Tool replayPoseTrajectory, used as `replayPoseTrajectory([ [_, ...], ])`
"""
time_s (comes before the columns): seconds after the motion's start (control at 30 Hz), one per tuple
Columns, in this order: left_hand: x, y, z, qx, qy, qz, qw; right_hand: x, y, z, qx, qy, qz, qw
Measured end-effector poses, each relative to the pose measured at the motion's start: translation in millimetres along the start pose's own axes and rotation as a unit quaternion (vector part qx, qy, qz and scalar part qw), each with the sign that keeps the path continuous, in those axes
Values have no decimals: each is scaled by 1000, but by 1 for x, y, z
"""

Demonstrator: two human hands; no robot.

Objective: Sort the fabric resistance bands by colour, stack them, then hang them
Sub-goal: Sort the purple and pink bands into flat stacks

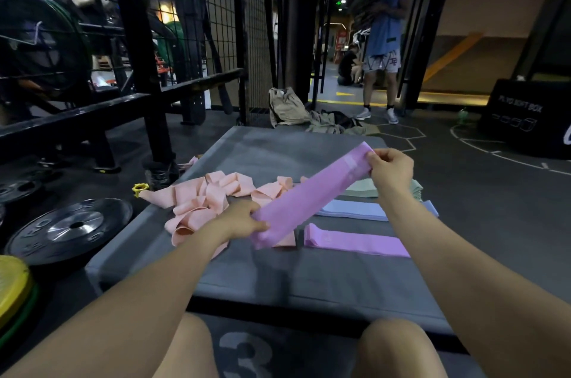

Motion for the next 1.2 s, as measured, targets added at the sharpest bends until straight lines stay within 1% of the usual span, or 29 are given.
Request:
replayPoseTrajectory([
  [0.1,-1,4,-8,19,17,-5,1000,6,-18,21,-21,-18,-10,1000],
  [0.2,2,5,-17,2,39,17,999,11,-35,44,-57,-44,-12,997],
  [0.27,3,5,-25,-56,47,61,996,13,-46,58,-72,-59,-27,995],
  [0.3,4,5,-29,-116,48,97,987,14,-51,65,-77,-67,-36,994],
  [0.37,3,1,-39,-255,46,175,950,16,-61,76,-93,-82,-44,991],
  [0.43,7,-4,-47,-337,31,211,917,18,-71,85,-109,-89,-50,989],
  [0.53,12,-17,-58,-424,21,232,875,23,-88,98,-124,-97,-64,985],
  [0.63,17,-26,-71,-500,10,259,826,29,-102,116,-145,-106,-77,981],
  [0.7,23,-30,-81,-524,-4,270,808,33,-110,126,-167,-106,-81,977],
  [0.73,25,-32,-85,-523,-14,270,809,35,-114,130,-178,-105,-81,975],
  [0.83,31,-39,-97,-482,-55,263,834,40,-124,137,-208,-104,-77,970],
  [0.93,38,-39,-108,-446,-106,258,850,45,-133,142,-230,-103,-71,965],
  [1.0,42,-38,-115,-395,-130,246,875,47,-136,144,-239,-104,-66,963],
  [1.1,39,-42,-119,-282,-152,204,925,49,-143,145,-264,-97,-62,958],
  [1.2,37,-43,-122,-211,-154,165,951,48,-152,146,-295,-92,-61,949],
])
Point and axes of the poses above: each hand's wrist, its own x-axis towards the middle knuckle, its own z-axis out of the back of the hand, y = z × x, the point moved 7 cm from there along x, towards the middle knuckle, and after that the axes turned 14 degrees about -y, right-handed, at the moved point
